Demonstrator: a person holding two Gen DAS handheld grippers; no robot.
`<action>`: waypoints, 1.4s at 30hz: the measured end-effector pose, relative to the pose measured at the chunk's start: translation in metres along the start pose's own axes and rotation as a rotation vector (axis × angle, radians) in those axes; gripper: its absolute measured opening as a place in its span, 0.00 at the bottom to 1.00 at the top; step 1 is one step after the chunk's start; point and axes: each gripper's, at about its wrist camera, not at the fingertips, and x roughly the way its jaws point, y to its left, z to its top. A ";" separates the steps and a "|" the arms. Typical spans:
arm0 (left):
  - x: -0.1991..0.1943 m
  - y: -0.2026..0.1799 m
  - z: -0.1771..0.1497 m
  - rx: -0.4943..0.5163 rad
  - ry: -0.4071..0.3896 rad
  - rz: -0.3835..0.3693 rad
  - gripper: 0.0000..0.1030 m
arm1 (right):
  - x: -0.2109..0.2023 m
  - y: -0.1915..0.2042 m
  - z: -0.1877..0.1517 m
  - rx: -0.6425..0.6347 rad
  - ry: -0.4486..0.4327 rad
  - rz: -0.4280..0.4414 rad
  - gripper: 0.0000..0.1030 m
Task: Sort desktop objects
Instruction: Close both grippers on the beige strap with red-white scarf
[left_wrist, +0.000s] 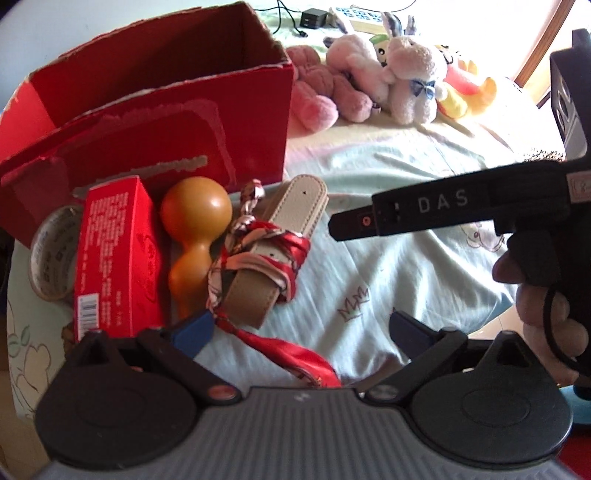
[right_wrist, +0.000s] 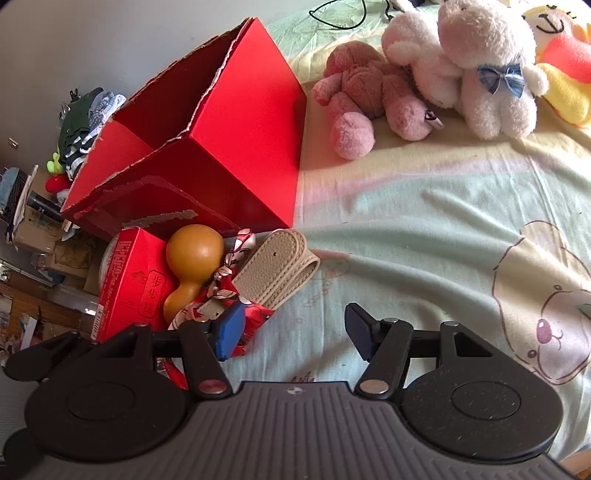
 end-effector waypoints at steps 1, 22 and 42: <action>0.003 0.001 0.001 -0.006 0.003 0.003 0.98 | 0.002 0.001 0.001 0.000 0.007 0.011 0.62; 0.030 -0.003 0.011 0.009 0.050 0.081 0.97 | 0.011 -0.010 0.021 0.053 0.044 0.050 0.57; 0.031 -0.007 0.012 0.040 0.014 -0.012 0.95 | 0.040 -0.013 0.041 0.096 0.114 0.099 0.57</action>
